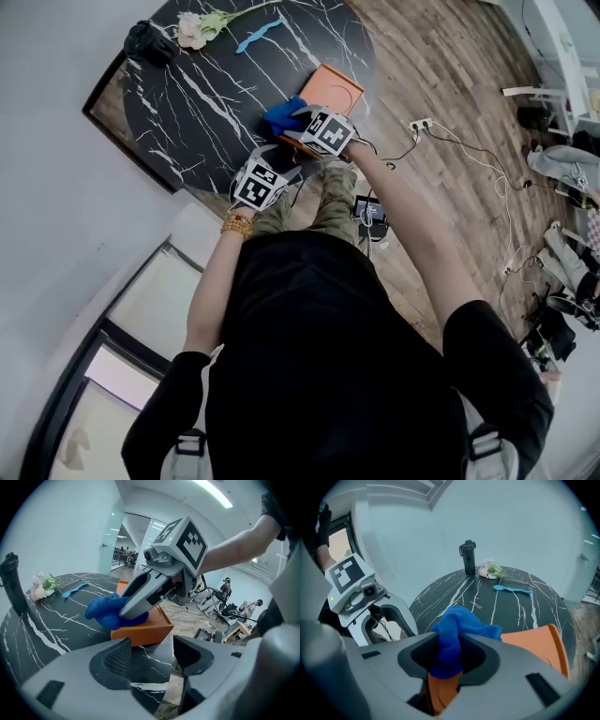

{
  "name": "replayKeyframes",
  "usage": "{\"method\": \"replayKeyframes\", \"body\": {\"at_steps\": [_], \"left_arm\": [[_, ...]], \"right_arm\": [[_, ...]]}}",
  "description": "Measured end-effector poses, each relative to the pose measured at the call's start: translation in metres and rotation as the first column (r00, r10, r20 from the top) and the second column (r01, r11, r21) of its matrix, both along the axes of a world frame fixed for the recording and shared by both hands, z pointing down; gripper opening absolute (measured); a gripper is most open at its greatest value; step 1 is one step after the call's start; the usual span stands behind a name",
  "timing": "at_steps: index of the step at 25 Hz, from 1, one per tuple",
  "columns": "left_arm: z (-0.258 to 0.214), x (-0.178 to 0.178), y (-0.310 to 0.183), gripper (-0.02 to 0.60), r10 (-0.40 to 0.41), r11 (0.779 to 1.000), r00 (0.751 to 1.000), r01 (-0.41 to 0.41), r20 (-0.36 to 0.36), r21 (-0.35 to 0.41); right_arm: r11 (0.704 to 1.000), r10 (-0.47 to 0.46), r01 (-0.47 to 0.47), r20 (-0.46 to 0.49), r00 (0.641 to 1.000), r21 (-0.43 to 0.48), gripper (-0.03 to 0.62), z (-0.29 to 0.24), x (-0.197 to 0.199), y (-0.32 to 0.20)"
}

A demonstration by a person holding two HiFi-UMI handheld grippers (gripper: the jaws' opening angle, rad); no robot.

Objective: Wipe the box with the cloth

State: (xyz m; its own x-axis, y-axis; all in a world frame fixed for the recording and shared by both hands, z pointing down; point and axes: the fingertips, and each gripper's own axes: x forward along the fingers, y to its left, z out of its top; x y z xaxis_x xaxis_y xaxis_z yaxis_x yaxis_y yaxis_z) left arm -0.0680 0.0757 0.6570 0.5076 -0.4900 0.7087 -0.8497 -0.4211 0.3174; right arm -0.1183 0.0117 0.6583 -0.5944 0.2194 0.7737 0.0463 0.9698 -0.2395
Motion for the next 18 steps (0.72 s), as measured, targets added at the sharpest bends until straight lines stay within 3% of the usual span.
{"method": "replayKeyframes", "body": {"at_steps": [8, 13, 18], "left_arm": [[-0.001, 0.009, -0.001, 0.284, 0.020, 1.000, 1.000, -0.020, 0.006, 0.013], [0.000, 0.011, -0.002, 0.284, 0.035, 0.999, 0.999, -0.036, 0.024, 0.021], [-0.002, 0.011, -0.006, 0.284, 0.032, 0.999, 0.999, -0.033, 0.034, 0.023]], "right_arm": [[0.997, 0.073, -0.074, 0.100, 0.992, 0.006, 0.072, -0.008, 0.009, -0.002], [0.978, 0.040, -0.064, 0.124, 0.992, 0.199, 0.068, -0.026, 0.031, -0.044], [0.934, 0.112, -0.136, 0.091, 0.990, 0.331, 0.069, -0.047, 0.060, -0.121]]}}
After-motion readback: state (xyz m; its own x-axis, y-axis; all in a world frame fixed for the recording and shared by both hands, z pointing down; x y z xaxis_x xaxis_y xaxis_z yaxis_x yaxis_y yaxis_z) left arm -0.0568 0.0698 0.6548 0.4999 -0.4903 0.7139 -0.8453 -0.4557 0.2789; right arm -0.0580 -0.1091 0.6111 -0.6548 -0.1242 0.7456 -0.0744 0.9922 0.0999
